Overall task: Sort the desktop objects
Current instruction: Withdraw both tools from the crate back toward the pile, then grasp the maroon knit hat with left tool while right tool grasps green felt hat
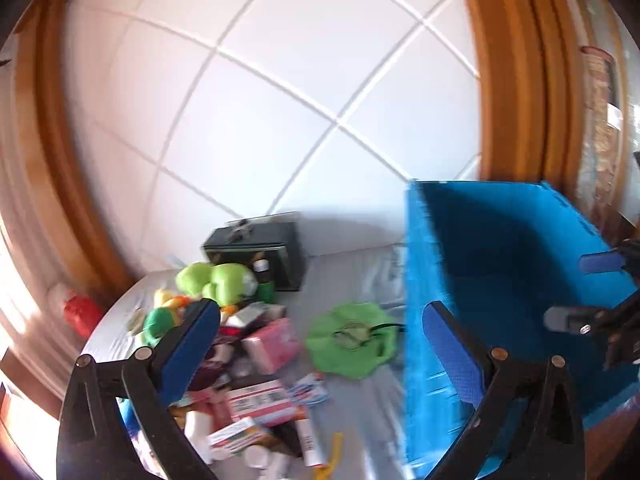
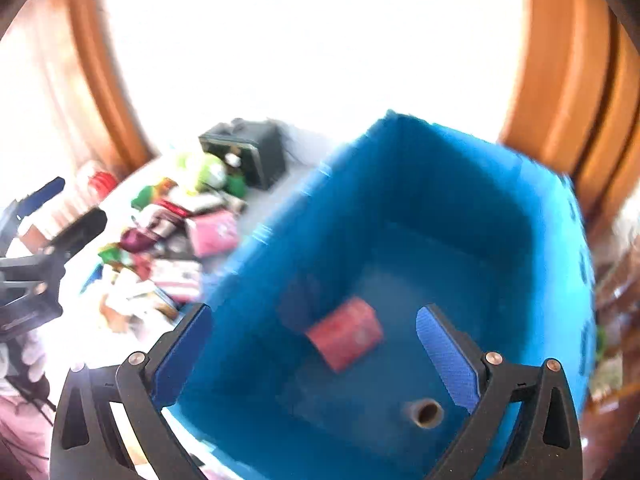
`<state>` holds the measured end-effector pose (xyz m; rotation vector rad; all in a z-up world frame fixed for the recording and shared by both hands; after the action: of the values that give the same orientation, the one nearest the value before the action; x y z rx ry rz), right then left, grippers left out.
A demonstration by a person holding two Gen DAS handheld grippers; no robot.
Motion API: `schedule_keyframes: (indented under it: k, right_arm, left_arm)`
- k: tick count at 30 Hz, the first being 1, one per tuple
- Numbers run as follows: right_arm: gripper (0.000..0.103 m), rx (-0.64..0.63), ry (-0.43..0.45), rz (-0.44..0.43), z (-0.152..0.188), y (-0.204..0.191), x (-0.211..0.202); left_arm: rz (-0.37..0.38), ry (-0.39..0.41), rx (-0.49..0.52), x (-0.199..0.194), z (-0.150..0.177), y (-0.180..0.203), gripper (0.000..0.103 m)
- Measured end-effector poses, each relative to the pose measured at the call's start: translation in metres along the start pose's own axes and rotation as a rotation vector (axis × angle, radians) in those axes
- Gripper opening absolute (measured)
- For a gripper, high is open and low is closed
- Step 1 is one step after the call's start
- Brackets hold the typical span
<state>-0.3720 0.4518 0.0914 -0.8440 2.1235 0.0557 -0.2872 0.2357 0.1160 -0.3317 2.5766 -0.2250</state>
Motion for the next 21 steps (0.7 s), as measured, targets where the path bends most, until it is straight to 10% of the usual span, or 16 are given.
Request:
schedule_keyframes:
  k: [10, 21]
  right_arm:
    - [0.103, -0.023, 0.065, -0.105, -0.024, -0.122, 0.058]
    - [0.103, 0.165, 0.044, -0.034, -0.043, -0.161, 0.164]
  left_arm:
    - [-0.100, -0.075, -0.108, 0.059, 0.046, -0.194, 0.103]
    - [-0.022, -0.248, -0.060, 0.188, 0.091, -0.257, 0.103]
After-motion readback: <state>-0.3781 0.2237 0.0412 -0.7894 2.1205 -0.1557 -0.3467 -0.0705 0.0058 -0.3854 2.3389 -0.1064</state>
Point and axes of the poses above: each gripper's, at about its wrist camera, not at the fingertips, and x roughly the way its jaws point, y to its right, z to its underside, the point moved 3 cm from there along x, roughly the way its jaws point, and after that the axes turned 11 degrees about -z, right-handed, at the moved point
